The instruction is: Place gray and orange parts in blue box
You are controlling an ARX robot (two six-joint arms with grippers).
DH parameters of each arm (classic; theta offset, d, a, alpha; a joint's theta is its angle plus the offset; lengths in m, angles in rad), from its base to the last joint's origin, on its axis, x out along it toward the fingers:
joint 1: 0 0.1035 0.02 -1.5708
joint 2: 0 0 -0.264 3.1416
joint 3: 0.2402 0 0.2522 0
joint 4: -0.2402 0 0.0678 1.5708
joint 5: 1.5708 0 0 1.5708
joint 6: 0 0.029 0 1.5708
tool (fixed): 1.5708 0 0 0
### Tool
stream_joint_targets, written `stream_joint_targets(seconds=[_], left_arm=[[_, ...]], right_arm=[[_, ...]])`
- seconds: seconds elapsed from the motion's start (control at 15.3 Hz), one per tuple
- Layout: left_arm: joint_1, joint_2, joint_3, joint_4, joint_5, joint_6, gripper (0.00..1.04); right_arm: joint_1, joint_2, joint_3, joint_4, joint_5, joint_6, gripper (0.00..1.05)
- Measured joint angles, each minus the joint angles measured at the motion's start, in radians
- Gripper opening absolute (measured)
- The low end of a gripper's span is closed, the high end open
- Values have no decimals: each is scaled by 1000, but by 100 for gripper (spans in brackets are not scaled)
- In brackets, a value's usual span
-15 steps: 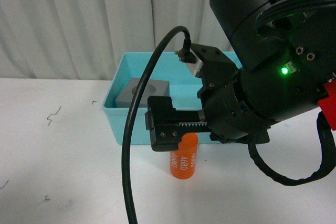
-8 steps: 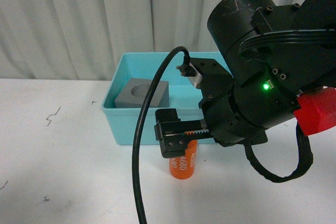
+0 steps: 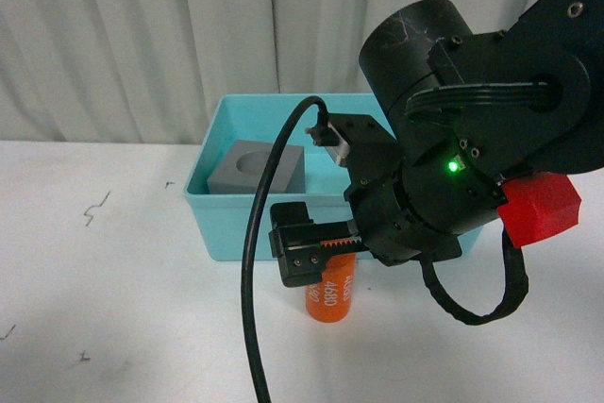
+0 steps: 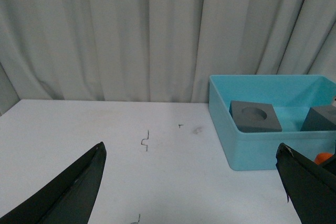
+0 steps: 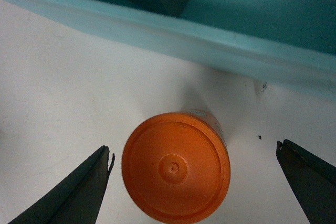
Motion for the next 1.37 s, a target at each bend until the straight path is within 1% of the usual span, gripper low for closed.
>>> stream_joint_targets(seconds=[0.26,0.33,0.59,0.72,0.92,1.11,1.24,1.37], left_arm=[[0,0,0,0,0,0,98],[0,0,0,0,0,0,98],[0,0,0,0,0,0,98],[0,0,0,0,0,0,98],[0,0,0,0,0,0,98],[0,0,0,0,0,0,98],[0,0,0,0,0,0,98],[0,0,0,0,0,0,98]], right_arm=[[0,16,-1,10,2,-7,98],[0,16,-2,19,2,-11,95],[0,16,-3,40,-3,-22,67],[2,16,-2,43,-4,-40,48],[24,-13,-3,-8,19,-63,48],[39,-109,1,-55,21,-86,48],[38,-179,37,-87,21,-106,48],[11,-200,100,-119,19,-124,48]])
